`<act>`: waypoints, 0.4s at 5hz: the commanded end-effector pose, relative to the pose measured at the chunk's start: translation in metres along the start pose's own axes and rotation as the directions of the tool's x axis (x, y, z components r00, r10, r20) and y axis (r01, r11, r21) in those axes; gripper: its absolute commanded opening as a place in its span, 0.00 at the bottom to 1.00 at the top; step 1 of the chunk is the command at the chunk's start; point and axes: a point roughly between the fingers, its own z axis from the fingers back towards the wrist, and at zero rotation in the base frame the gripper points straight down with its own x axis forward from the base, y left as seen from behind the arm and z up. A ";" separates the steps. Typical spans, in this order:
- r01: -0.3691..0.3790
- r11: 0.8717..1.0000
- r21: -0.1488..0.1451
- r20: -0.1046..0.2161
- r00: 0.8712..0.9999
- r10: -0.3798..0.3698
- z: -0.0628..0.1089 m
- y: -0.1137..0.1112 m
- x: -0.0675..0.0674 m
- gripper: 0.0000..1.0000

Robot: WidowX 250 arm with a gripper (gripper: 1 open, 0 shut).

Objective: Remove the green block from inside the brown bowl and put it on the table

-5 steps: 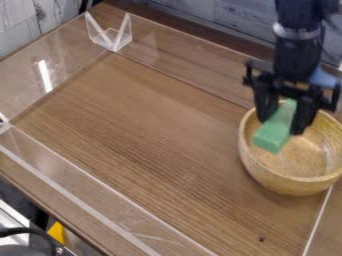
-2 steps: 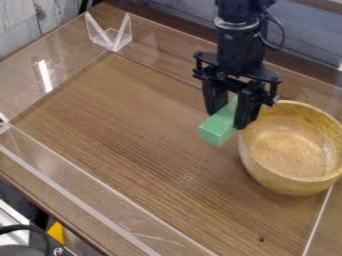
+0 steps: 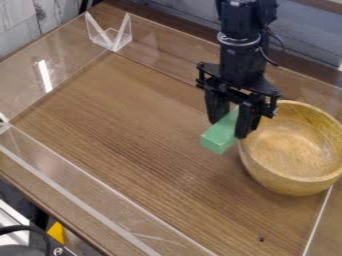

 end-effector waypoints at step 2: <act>-0.021 1.000 0.002 0.034 0.999 0.021 0.012 0.009 -0.002 0.00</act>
